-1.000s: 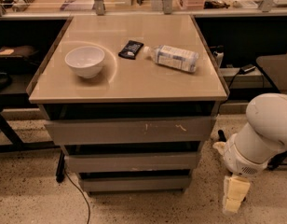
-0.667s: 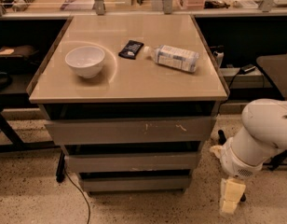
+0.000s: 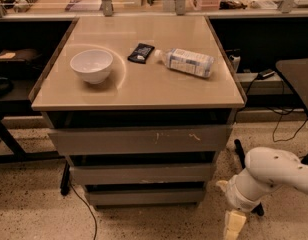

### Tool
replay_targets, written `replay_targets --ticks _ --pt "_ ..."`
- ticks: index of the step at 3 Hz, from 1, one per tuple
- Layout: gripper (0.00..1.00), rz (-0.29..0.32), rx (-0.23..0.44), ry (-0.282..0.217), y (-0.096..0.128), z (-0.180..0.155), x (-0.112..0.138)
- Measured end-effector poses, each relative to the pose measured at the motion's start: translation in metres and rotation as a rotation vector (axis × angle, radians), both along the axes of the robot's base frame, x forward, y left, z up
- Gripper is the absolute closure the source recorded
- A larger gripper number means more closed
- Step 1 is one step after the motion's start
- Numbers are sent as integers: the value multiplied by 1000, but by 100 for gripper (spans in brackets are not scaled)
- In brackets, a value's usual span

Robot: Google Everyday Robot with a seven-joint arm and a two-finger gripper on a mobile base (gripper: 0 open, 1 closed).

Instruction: Open bottom drawer

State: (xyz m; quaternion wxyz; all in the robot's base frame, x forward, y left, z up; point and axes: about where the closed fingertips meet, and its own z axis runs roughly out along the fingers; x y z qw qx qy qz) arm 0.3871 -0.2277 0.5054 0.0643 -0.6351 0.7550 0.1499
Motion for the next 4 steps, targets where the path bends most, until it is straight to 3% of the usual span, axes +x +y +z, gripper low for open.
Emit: replay_targets --ticks 1,2,4 --pt "0 2 38 4 -2 -58 10" --pt "0 -5 83 -17 -4 -83 15" --pt "0 -6 109 -14 -2 -93 16"
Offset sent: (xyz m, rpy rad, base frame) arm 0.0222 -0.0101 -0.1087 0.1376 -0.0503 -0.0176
